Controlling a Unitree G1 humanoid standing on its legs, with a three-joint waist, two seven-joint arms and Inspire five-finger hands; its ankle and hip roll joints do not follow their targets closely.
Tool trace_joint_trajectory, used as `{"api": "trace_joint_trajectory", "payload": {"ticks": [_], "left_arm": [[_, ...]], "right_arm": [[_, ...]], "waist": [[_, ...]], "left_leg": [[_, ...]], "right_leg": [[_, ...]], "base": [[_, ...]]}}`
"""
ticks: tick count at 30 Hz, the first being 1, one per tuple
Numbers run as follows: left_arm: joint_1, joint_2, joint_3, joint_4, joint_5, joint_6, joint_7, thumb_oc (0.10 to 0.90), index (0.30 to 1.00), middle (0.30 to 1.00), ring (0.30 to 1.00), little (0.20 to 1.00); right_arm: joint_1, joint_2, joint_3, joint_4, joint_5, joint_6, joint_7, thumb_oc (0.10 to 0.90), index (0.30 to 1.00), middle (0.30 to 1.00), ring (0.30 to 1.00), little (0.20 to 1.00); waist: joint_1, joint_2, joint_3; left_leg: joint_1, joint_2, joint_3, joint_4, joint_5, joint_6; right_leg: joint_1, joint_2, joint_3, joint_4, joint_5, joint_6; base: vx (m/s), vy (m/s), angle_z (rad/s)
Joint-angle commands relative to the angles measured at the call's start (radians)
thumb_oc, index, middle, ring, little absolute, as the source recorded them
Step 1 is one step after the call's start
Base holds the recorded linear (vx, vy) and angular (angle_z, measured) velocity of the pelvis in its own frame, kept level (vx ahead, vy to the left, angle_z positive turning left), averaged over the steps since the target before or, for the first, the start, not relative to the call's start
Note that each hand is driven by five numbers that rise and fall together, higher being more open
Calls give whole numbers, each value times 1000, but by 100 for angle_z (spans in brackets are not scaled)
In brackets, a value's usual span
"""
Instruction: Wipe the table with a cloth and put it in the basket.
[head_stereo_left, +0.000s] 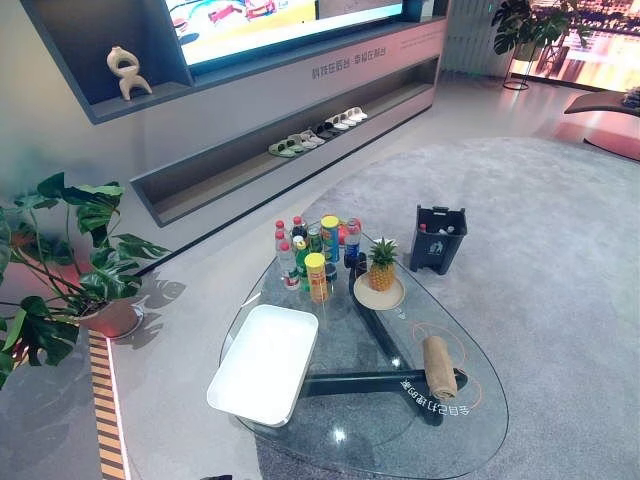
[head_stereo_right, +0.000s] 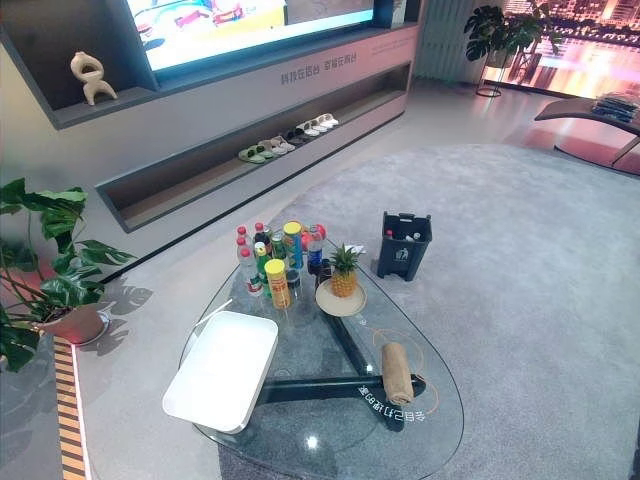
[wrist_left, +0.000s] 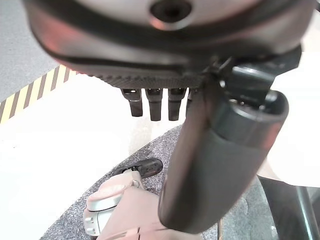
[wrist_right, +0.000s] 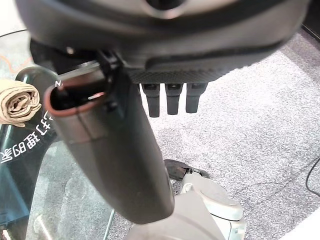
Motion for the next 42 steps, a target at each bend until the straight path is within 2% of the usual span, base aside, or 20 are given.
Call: {"api": "trace_joint_trajectory", "payload": {"ticks": [1,42], "left_arm": [[-110,26,1,73,12,-11,20,800,900,900,900,900],[-108,33,13,69,-8,-17,20,800,900,900,900,900]], "right_arm": [[-89,2,18,51,-21,-3,-38,800,900,900,900,900],[-84,-6,16,50,-29,-2,-41,800,900,900,900,900]], "waist": [[7,-42,25],[8,-40,32]], "left_leg": [[38,25,-1,6,-78,-13],[37,21,-10,6,-78,-12]], "right_leg": [[-13,-81,-39,5,29,50],[-12,-78,-41,5,29,48]], "base": [[0,0,0],[0,0,0]]}}
